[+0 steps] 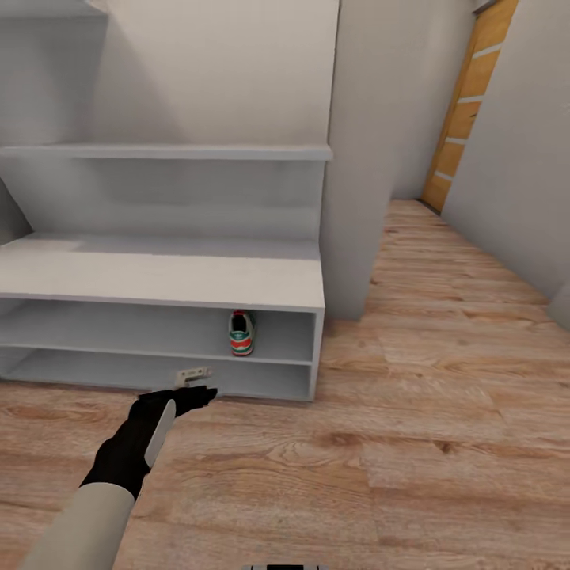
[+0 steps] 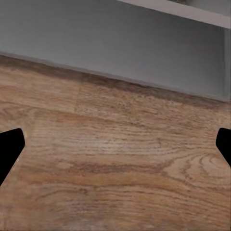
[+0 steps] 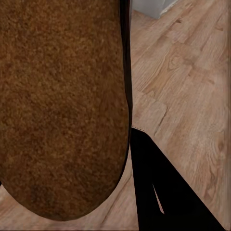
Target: Pick up the two gym shoes and the two sandals from the corridor floor and place them onto the hallstand (shoe rack) in the corridor, making sure they are on the rack and not on the floor. Arrange them so the two gym shoes are next to each other and the two sandals are next to each other.
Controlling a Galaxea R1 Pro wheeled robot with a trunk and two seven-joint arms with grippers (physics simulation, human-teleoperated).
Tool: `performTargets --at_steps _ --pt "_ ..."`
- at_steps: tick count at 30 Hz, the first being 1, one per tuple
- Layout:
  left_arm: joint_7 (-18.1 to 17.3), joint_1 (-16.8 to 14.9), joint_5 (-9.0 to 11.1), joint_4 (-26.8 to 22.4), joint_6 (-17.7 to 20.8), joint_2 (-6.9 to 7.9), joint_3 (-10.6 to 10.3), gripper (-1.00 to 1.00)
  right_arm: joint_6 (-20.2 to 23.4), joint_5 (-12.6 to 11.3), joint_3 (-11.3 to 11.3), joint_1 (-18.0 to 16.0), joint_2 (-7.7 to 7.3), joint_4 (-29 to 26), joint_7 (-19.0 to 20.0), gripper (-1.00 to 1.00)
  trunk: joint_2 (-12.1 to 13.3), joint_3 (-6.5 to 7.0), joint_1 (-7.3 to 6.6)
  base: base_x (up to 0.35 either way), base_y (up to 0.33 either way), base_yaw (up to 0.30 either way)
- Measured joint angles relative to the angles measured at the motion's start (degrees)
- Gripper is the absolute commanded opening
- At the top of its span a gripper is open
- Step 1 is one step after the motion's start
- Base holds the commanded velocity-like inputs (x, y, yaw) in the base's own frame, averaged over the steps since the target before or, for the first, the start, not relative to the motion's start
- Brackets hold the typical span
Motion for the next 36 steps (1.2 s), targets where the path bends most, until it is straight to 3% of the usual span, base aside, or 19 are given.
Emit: performTargets --at_steps 1,6,9,16,23,36 --pt "-0.1 0.3 0.0 0.0 -3.5 0.06 0.0 1.0 0.0 0.0 0.0 0.0 0.0 0.0 0.0 -1.0 0.0 0.0 -0.01 -0.034 0.307 0.0" --pt "-0.2 0.5 0.0 0.1 -4.7 0.33 0.0 1.0 0.0 0.0 0.0 0.0 0.0 0.0 -0.1 -1.0 0.0 0.0 -0.02 -0.013 0.311 0.0" --pt "-0.4 0.7 0.1 0.6 -5.3 1.18 0.0 1.0 0.0 0.0 0.0 0.0 0.0 0.0 -0.1 -1.0 0.0 0.0 -0.01 -0.047 0.313 0.0" --pt "-0.9 0.9 0.3 2.8 -10.7 4.13 1.0 1.0 0.0 -0.1 -0.1 0.0 0.0 0.0 -0.1 -1.0 0.0 0.0 -0.01 -0.095 0.313 0.0" --pt "-1.8 0.9 0.3 2.9 -11.2 4.98 1.2 1.0 0.1 -0.1 -0.1 0.0 0.0 0.0 -0.1 -1.0 0.0 0.0 -0.02 -0.047 0.316 0.0" --pt "-2.0 0.9 0.3 2.9 -11.2 4.95 1.2 1.0 0.3 -0.2 -0.1 0.0 0.0 0.0 -0.1 -1.0 0.0 0.0 0.0 -0.146 0.311 0.0"
